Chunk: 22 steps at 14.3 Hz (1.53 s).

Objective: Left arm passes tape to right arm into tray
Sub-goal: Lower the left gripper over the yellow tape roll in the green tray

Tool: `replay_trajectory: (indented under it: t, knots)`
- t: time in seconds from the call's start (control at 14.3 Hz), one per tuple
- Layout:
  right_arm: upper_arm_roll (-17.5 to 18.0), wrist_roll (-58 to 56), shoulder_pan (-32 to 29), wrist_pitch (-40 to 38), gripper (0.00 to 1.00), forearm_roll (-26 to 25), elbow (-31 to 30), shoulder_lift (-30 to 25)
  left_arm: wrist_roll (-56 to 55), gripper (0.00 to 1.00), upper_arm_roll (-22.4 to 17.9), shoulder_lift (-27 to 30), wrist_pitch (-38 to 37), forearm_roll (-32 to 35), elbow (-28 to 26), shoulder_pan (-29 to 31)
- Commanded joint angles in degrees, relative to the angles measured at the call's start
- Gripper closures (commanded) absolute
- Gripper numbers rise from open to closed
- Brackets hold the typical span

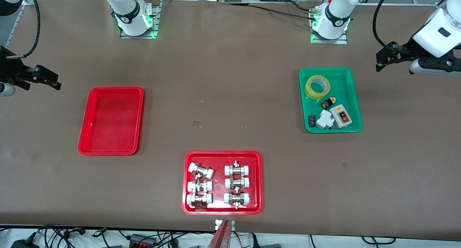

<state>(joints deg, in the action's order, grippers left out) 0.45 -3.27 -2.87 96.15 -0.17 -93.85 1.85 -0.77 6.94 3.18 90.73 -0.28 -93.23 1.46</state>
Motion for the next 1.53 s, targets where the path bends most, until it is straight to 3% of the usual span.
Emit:
replay_trajectory:
  t: [0.0, 0.35, 0.63, 0.91, 1.26, 1.47]
  knots:
    - [0.5, -0.2, -0.4, -0.5, 0.00, -0.6, -1.0, -1.5, 0.2, 0.00, -0.4, -0.3, 2.9, -0.8, -0.4, -0.2]
    - [0.5, -0.2, -0.4, -0.3, 0.00, -0.7, -1.3, -1.7, -0.2, 0.00, -0.4, -0.2, 2.1, -0.8, -0.4, -0.1]
    - [0.5, 0.0, -0.5, -1.2, 0.00, -0.6, -1.1, -1.8, -0.2, 0.00, 0.0, -0.5, -5.5, -0.9, -2.6, -0.2]
    - [0.4, -0.1, -0.5, -1.2, 0.00, -0.5, -0.7, -1.3, -0.8, 0.00, 0.2, -1.6, -2.3, -5.5, -13.4, -0.1]
    - [0.5, -0.2, -0.5, -1.0, 0.00, -0.5, -0.6, -1.1, -2.4, 0.00, 0.5, -1.2, 16.6, -5.9, -34.5, -0.3]
    - [0.5, -0.1, -0.5, -1.1, 0.00, -0.4, -0.6, -0.9, -2.9, 0.00, 0.5, -1.8, 25.3, -6.0, -43.1, -0.4]
